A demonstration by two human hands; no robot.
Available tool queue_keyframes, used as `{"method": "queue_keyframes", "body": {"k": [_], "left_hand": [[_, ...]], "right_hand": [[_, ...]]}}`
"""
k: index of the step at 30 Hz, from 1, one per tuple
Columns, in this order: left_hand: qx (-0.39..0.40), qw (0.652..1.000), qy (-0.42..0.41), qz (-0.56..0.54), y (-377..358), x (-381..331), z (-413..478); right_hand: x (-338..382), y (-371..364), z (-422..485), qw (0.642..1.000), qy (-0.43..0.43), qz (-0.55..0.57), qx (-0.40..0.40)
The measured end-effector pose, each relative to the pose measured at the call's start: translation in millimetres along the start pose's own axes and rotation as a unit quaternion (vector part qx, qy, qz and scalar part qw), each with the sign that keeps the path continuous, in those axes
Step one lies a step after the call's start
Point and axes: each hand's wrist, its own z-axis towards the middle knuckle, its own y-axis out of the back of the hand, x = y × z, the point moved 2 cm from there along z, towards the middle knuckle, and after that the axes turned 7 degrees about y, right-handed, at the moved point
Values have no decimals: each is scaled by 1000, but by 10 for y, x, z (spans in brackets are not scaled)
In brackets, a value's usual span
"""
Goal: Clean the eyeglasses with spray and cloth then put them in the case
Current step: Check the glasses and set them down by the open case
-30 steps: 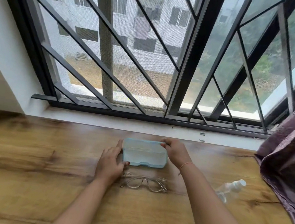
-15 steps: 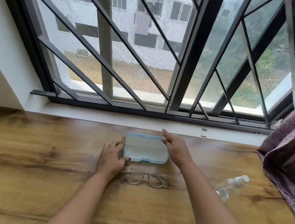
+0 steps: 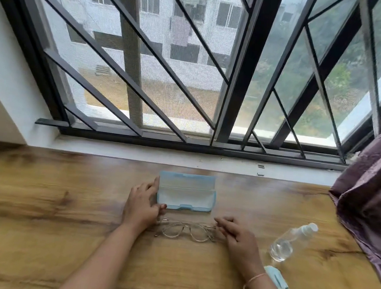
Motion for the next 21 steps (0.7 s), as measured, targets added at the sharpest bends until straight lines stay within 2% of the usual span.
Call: {"method": "queue_keyframes", "body": {"k": [7, 21], "left_hand": [[3, 1000, 4, -3, 2, 5, 5], [-2, 1000, 9, -15, -16, 32, 9]], "right_hand": [[32, -4, 55, 999, 7, 20, 26], [19, -29, 82, 998, 56, -23, 8]]}}
